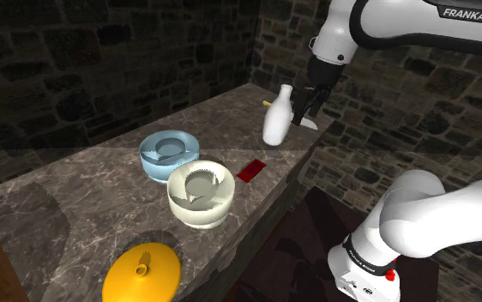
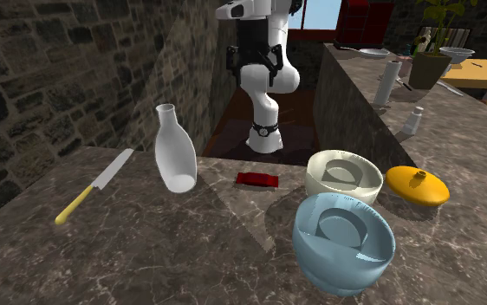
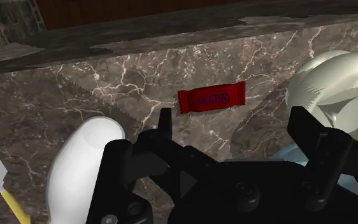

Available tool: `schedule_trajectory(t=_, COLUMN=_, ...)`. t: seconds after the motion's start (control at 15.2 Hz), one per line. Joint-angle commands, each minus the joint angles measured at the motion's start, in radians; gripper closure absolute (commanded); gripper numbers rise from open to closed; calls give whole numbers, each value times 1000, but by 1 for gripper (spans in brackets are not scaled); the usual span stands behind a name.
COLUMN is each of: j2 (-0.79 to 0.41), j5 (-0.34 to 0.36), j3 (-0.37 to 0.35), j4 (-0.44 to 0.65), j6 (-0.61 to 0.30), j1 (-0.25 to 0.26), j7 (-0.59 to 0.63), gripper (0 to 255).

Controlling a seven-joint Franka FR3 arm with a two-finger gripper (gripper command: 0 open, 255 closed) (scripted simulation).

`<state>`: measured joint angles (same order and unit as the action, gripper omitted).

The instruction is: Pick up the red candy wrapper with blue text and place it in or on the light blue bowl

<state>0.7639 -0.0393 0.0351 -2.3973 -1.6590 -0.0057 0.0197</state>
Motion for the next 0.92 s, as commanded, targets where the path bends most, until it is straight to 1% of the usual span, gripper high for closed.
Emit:
schedule_trajectory(t=0.0, j2=0, j5=0, j3=0, j4=0, j6=0, j1=0, j7=0, gripper=0)
schedule_trajectory(t=0.4, j2=-51, j5=-96, j3=-150, j4=-147, j6=-220, j1=-96, j7=429, gripper=0)
schedule_trajectory(t=0.59, j2=-110, j5=-139, j3=-229, j4=-192, j6=-338, j1=-143, j7=642, gripper=0)
schedule_trajectory(t=0.86, j2=-224, j5=-180, j3=-335, j4=-224, j6=-498, j1=-214, j7=928, gripper=0)
